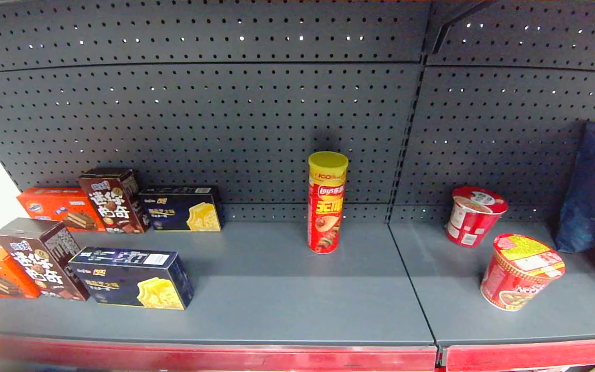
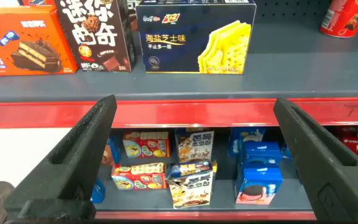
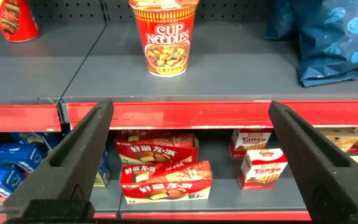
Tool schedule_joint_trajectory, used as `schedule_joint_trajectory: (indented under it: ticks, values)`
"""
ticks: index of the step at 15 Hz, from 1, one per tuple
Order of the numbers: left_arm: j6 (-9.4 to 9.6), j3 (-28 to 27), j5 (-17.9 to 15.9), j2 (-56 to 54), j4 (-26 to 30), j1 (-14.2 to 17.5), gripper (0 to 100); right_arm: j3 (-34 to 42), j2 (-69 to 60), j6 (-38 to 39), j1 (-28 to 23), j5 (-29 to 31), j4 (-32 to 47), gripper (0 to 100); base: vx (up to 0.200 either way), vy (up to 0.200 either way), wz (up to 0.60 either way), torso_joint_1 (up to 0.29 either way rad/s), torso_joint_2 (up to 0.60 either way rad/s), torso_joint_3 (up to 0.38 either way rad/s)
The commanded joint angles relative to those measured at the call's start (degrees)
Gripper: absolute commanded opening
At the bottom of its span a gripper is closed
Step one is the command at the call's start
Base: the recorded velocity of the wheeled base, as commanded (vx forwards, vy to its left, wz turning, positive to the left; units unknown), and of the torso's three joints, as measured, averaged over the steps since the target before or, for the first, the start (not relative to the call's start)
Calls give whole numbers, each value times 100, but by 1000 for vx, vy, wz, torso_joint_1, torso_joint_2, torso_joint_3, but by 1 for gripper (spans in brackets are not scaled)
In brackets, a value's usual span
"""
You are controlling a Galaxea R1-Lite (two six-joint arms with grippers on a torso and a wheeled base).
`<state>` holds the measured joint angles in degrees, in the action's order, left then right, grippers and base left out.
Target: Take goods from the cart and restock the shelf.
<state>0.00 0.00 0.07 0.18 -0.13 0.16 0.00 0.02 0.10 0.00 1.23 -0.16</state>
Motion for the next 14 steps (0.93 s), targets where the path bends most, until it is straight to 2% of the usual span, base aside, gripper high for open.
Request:
schedule_joint_trajectory:
  ticks: [1, 4, 8, 9, 14]
  values:
    - [0, 0, 1, 8, -4, 2, 100, 0, -2, -1, 0, 0, -2, 100, 0, 0, 600, 2, 7, 2]
    - [44, 0, -7, 8, 5, 2, 100, 0, -2, -1, 0, 0, -2, 100, 0, 0, 600, 2, 1, 5]
    - [-35, 0, 195, 8, 5, 2, 100, 0, -2, -1, 0, 0, -2, 100, 0, 0, 600, 7, 5, 5]
    - [-141, 0, 195, 8, -4, 2, 100, 0, -2, -1, 0, 0, -2, 100, 0, 0, 600, 2, -2, 2]
    - [-149, 0, 195, 8, 5, 2, 100, 0, -2, -1, 0, 0, -2, 100, 0, 0, 600, 5, 0, 2]
